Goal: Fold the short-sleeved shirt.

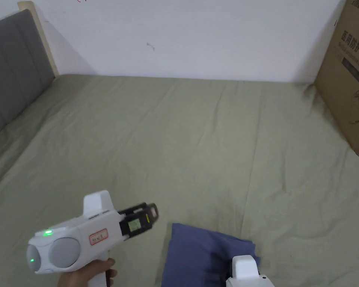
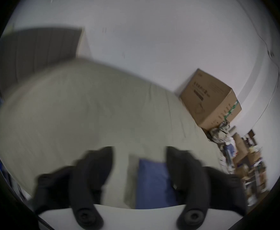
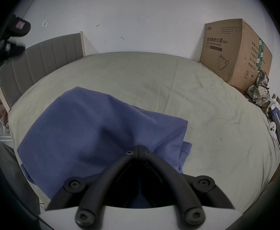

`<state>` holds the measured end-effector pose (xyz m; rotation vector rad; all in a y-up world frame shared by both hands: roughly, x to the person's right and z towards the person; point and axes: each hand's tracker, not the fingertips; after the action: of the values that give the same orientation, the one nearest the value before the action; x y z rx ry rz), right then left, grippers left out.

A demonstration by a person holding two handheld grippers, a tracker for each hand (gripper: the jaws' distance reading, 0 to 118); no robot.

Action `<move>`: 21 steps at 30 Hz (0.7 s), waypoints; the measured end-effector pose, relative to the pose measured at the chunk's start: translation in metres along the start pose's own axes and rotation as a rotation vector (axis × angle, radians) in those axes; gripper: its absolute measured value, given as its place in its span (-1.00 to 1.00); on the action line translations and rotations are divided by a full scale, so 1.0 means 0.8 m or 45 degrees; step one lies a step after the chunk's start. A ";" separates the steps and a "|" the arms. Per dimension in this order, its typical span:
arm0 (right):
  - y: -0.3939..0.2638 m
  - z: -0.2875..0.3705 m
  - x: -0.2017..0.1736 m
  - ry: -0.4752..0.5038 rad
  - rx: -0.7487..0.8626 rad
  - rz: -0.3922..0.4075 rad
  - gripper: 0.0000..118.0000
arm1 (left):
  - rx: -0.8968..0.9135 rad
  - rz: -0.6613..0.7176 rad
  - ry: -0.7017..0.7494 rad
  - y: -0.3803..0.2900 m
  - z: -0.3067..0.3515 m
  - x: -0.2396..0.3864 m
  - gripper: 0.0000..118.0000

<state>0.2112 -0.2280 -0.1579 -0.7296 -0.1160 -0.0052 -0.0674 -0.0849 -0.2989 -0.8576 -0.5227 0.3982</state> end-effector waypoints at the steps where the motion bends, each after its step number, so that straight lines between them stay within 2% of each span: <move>1: 0.000 0.000 0.000 0.004 -0.002 -0.001 -1.00 | -0.072 0.036 -0.039 -0.004 -0.016 -0.007 0.90; 4: -0.001 0.000 0.002 0.009 -0.001 0.006 -1.00 | -0.226 0.068 -0.074 -0.020 -0.061 -0.023 0.91; 8: -0.002 0.000 0.004 0.016 0.002 0.001 -1.00 | -0.397 -0.019 -0.023 -0.037 -0.107 -0.028 0.87; 10: -0.002 0.000 0.005 0.019 0.002 0.002 -1.00 | -0.469 -0.117 -0.019 -0.048 -0.125 -0.022 0.67; 11: -0.002 -0.001 0.005 0.019 0.002 0.005 -1.00 | -0.493 -0.134 -0.022 -0.052 -0.131 -0.020 0.49; 14: -0.003 0.000 0.009 0.031 0.005 0.004 -1.00 | -0.588 -0.119 -0.079 -0.063 -0.151 -0.017 0.28; 15: -0.003 0.000 0.010 0.037 0.006 0.000 -1.00 | -0.593 -0.092 -0.109 -0.065 -0.155 -0.018 0.13; 17: -0.003 0.000 0.012 0.044 0.005 -0.010 -1.00 | -0.603 -0.015 -0.183 -0.068 -0.160 -0.021 -0.59; 21: 0.007 0.004 0.015 0.053 -0.014 -0.024 -1.00 | -0.568 -0.055 -0.158 -0.071 -0.155 -0.020 -0.73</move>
<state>0.2228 -0.2215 -0.1581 -0.7389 -0.0833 -0.0390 -0.0012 -0.2021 -0.3253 -1.2535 -0.7601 0.2994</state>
